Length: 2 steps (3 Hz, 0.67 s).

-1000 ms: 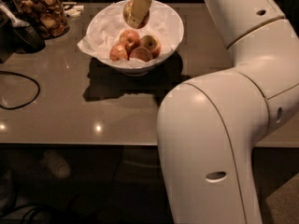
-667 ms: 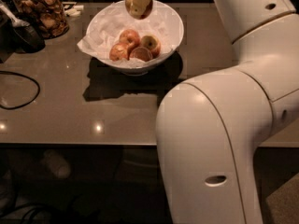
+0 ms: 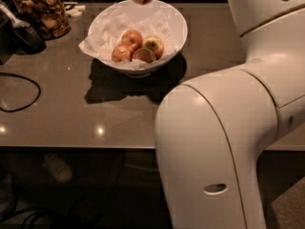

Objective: Pick apple from white bowl

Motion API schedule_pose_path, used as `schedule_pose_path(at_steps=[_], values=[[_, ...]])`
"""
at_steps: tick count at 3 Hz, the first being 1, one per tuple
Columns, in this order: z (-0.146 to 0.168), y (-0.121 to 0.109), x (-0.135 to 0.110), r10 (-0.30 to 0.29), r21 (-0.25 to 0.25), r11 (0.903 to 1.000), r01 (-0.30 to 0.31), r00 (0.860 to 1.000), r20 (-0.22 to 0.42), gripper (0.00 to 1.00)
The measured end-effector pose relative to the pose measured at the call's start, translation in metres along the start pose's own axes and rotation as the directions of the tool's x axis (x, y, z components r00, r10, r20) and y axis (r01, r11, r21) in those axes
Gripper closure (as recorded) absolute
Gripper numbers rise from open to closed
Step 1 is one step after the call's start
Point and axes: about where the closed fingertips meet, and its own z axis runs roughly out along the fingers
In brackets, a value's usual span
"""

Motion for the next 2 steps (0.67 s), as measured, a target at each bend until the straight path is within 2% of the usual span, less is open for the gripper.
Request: schedule_pose_path(at_steps=[2], values=[[-0.055,0.013,-0.012,-0.062,0.017,0.998,0.061,0.995,0.081,1.0]])
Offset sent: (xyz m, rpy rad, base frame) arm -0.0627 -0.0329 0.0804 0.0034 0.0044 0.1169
